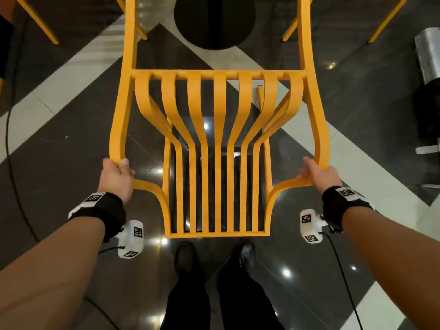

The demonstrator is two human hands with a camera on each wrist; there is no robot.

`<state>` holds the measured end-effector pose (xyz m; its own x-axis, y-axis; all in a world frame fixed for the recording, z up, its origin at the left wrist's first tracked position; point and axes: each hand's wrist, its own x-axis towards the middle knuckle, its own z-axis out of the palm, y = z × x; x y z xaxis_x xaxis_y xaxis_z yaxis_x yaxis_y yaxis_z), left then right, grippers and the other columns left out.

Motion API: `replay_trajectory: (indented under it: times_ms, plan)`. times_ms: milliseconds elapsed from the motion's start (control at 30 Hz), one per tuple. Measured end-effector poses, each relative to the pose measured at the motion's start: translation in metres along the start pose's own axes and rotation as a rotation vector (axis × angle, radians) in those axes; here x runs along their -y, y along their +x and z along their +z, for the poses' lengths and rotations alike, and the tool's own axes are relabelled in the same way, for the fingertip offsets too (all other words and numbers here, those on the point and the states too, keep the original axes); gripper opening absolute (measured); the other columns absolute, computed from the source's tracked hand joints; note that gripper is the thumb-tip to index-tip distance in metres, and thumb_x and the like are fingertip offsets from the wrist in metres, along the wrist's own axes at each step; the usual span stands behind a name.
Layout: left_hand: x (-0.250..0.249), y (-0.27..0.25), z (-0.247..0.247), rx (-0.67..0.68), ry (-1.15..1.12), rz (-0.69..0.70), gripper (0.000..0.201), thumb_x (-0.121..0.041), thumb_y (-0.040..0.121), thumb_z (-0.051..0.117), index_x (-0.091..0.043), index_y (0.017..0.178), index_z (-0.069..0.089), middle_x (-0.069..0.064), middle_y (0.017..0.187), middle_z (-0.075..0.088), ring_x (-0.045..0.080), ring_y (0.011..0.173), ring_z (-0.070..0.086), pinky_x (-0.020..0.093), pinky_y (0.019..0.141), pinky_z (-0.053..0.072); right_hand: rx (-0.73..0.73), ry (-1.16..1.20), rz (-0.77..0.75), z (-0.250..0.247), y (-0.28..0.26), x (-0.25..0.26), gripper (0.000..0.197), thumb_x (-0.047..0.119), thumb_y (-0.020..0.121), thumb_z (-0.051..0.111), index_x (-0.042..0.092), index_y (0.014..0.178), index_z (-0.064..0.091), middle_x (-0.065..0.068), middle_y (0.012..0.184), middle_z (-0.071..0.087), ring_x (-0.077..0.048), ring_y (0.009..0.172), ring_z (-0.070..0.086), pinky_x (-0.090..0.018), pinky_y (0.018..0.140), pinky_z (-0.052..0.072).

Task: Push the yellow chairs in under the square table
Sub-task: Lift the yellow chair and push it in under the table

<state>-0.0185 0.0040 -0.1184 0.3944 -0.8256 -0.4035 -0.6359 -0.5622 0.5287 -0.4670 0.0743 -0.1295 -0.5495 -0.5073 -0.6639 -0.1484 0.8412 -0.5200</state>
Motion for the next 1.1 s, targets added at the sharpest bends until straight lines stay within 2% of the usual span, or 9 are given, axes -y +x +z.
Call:
replay_trajectory:
  times_ms: [133,233,433,533,633,700,933,1033,1100]
  plan:
    - [-0.022,-0.002,-0.02,-0.031,-0.004,0.035,0.039,-0.039,0.1,0.032,-0.004,0.111,0.044,0.012,0.096,0.065,0.03,0.085,0.056,0.041,0.075,0.042,-0.092,0.114,-0.031,-0.013,-0.014,0.025,0.031,0.035,0.07,0.058,0.015,0.047,0.06,-0.002,0.042,0.065,-0.031,0.065,0.067,-0.038,0.072,0.052]
    - [-0.054,0.001,-0.048,-0.052,0.045,0.061,0.047,-0.047,0.097,0.032,-0.003,0.109,0.045,0.019,0.102,0.067,0.039,0.092,0.061,0.046,0.077,0.046,-0.11,0.191,-0.055,-0.032,-0.037,0.05,0.033,0.027,0.064,0.06,0.014,0.036,0.05,-0.004,0.035,0.05,-0.029,0.047,0.052,-0.043,0.06,0.047]
    - [-0.113,0.008,-0.105,-0.066,0.027,0.111,0.067,-0.069,0.079,0.031,-0.011,0.102,0.056,0.017,0.104,0.068,0.041,0.102,0.063,0.051,0.091,0.049,-0.072,0.246,-0.016,-0.079,-0.085,0.113,0.014,0.016,0.063,0.057,0.013,0.056,0.044,-0.005,0.045,0.038,-0.023,0.039,0.036,-0.038,0.055,0.037]
    - [-0.136,-0.032,-0.12,-0.12,-0.048,0.204,0.045,-0.038,0.089,0.043,-0.016,0.127,0.053,0.014,0.126,0.06,0.033,0.118,0.056,0.044,0.103,0.043,-0.063,0.299,0.032,-0.101,-0.111,0.137,0.007,0.012,0.066,0.053,0.011,0.07,0.048,-0.004,0.049,0.036,-0.021,0.037,0.034,-0.032,0.046,0.036]
    - [-0.13,-0.095,-0.116,-0.161,-0.14,0.37,0.059,-0.019,0.089,0.049,-0.016,0.146,0.034,0.008,0.149,0.039,0.02,0.137,0.038,0.029,0.114,0.029,-0.059,0.287,0.041,-0.115,-0.129,0.157,0.005,0.011,0.07,0.048,0.012,0.074,0.046,-0.003,0.051,0.035,-0.019,0.036,0.032,-0.027,0.043,0.035]
    - [-0.103,-0.13,-0.096,-0.071,-0.1,0.347,0.059,-0.017,0.091,0.05,-0.017,0.147,0.033,0.006,0.15,0.036,0.019,0.137,0.037,0.027,0.112,0.029,-0.07,0.277,0.033,-0.12,-0.133,0.166,0.004,0.01,0.071,0.048,0.012,0.069,0.045,-0.004,0.05,0.034,-0.019,0.035,0.032,-0.026,0.043,0.036]
    - [0.042,-0.191,-0.026,0.601,0.547,-0.307,0.058,-0.032,0.094,0.044,-0.01,0.145,0.032,0.016,0.147,0.042,0.038,0.126,0.049,0.046,0.099,0.045,-0.07,0.257,0.033,-0.114,-0.135,0.171,0.016,0.008,0.075,0.045,0.014,0.06,0.042,-0.002,0.046,0.034,-0.019,0.035,0.035,-0.024,0.042,0.038]
    - [0.079,-0.199,-0.019,0.721,0.627,-0.384,0.063,-0.033,0.096,0.043,-0.006,0.149,0.024,0.018,0.147,0.041,0.038,0.127,0.048,0.041,0.095,0.043,-0.083,0.274,0.033,-0.113,-0.13,0.17,0.018,0.006,0.073,0.044,0.016,0.058,0.04,-0.001,0.044,0.031,-0.018,0.033,0.034,-0.023,0.044,0.039]
    - [0.095,-0.198,-0.016,0.789,0.651,-0.387,0.06,-0.034,0.096,0.042,-0.005,0.147,0.031,0.019,0.128,0.056,0.037,0.116,0.057,0.037,0.082,0.044,-0.098,0.283,0.024,-0.114,-0.127,0.17,0.018,0.005,0.072,0.043,0.016,0.058,0.039,0.0,0.042,0.031,-0.018,0.033,0.034,-0.022,0.044,0.041]
